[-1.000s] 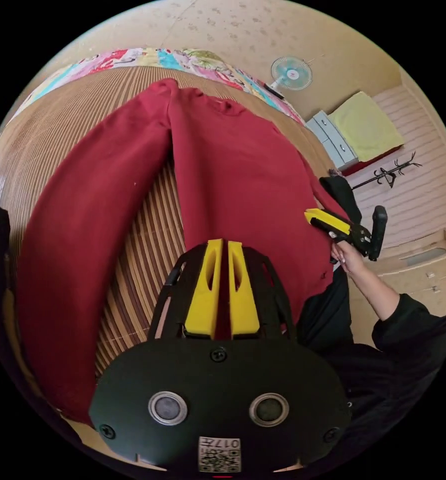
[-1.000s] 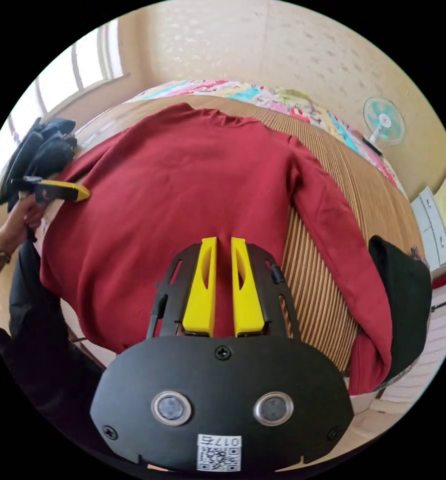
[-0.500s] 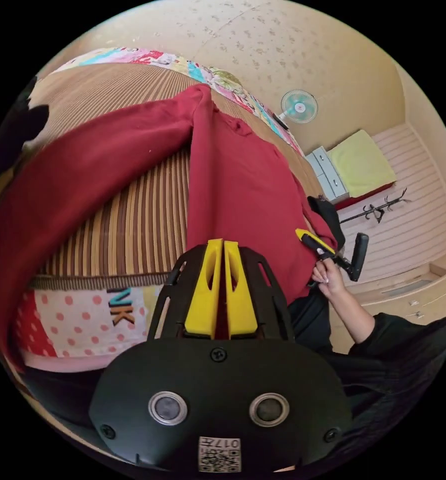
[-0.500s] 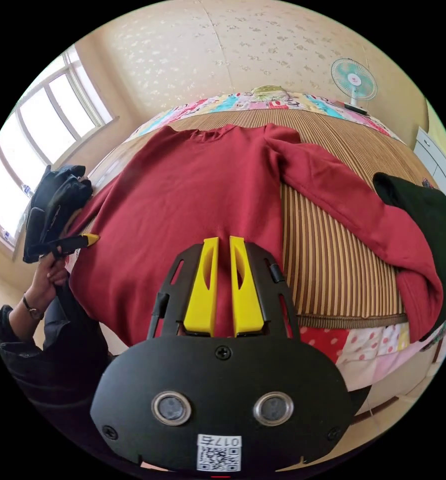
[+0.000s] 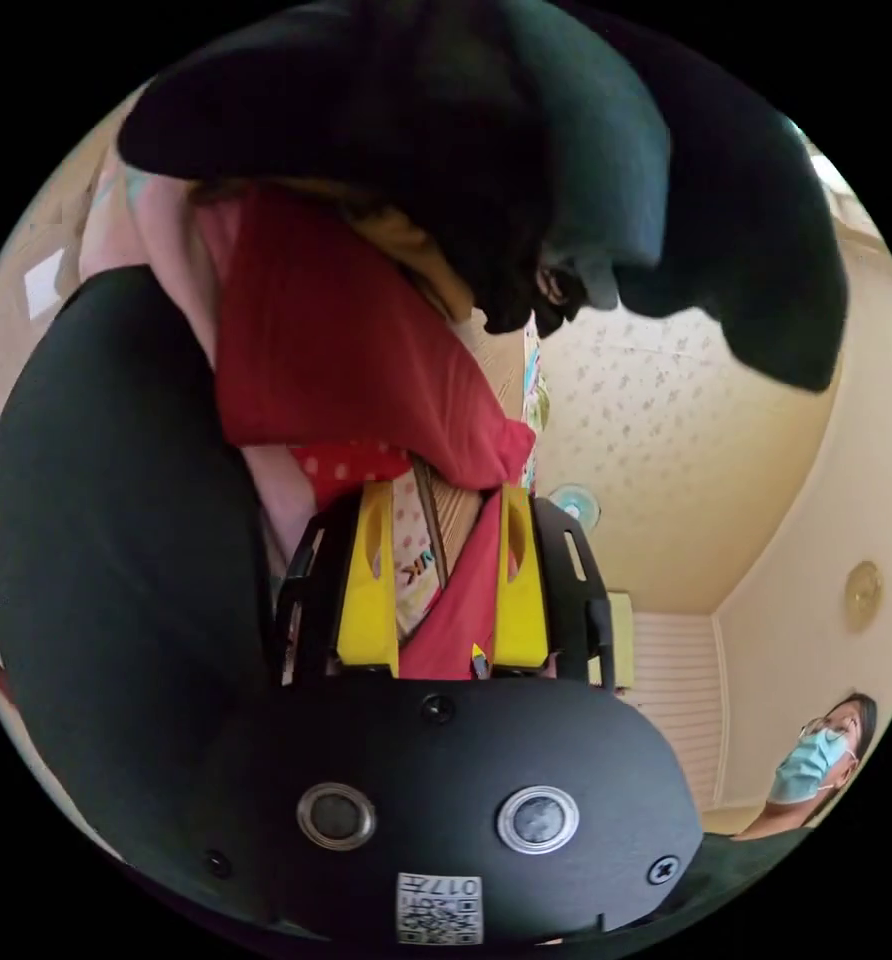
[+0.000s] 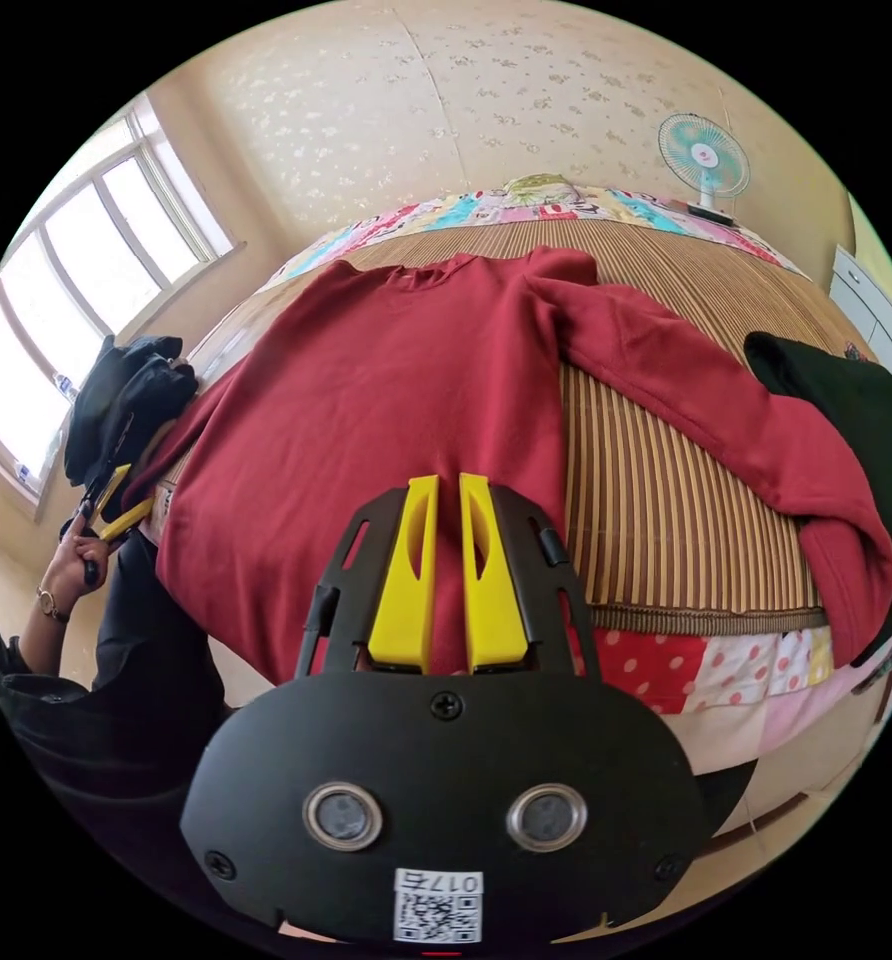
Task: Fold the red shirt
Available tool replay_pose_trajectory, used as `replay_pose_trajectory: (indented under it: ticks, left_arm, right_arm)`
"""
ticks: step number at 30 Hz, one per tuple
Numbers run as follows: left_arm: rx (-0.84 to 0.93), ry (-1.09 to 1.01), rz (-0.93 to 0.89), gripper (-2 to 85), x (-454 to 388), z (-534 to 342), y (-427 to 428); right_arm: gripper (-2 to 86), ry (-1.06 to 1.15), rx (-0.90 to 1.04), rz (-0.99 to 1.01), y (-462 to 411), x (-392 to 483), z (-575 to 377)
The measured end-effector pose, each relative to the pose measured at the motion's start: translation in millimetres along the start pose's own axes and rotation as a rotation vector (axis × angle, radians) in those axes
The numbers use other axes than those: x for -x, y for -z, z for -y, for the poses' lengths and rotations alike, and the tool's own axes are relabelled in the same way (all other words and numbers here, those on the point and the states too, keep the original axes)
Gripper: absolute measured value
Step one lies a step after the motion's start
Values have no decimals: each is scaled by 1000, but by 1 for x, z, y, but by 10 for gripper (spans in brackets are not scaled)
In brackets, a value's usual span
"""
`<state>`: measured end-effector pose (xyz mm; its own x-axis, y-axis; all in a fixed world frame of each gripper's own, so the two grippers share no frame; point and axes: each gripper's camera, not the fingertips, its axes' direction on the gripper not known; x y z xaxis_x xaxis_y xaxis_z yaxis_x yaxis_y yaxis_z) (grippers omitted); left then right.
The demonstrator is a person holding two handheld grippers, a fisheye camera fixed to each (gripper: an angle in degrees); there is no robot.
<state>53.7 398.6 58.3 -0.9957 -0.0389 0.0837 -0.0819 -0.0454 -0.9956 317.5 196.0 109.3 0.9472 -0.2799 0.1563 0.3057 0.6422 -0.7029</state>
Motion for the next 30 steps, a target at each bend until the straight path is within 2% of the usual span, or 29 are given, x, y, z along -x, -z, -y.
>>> replay_pose_trajectory:
  ticks: [2,4,7,10,13,19,23,26,30]
  left_arm:
    - [-75,79,-62,137,18,9,14]
    - [-77,100,-109,128,31,16,15]
    - [-166,69,-99,70,39,10,30]
    - [-243,-85,-69,40,20,-6,51]
    - [-193,-243,65,38,-23,-27,54]
    - [-170,-665,110,38,-135,-86,51]
    - [-283,-897,191,38,-206,-113,44]
    - [-361,-974,161,39,-249,-110,34]
    - [-371,-1035,97,40,-298,-98,-3]
  right_arm:
    - [42,-17,-8,20,12,-11,-3]
    - [40,-27,-5,27,21,-17,-4]
    - [35,-26,2,25,35,-21,-4]
    - [32,-22,14,22,50,-26,-4]
    - [31,-14,20,20,64,-29,-4]
    - [34,0,-14,12,95,-31,-12]
    - [38,-34,-20,28,116,-37,-13]
    - [37,-51,-14,49,131,-42,-9]
    - [30,-75,-23,96,147,-51,-8]
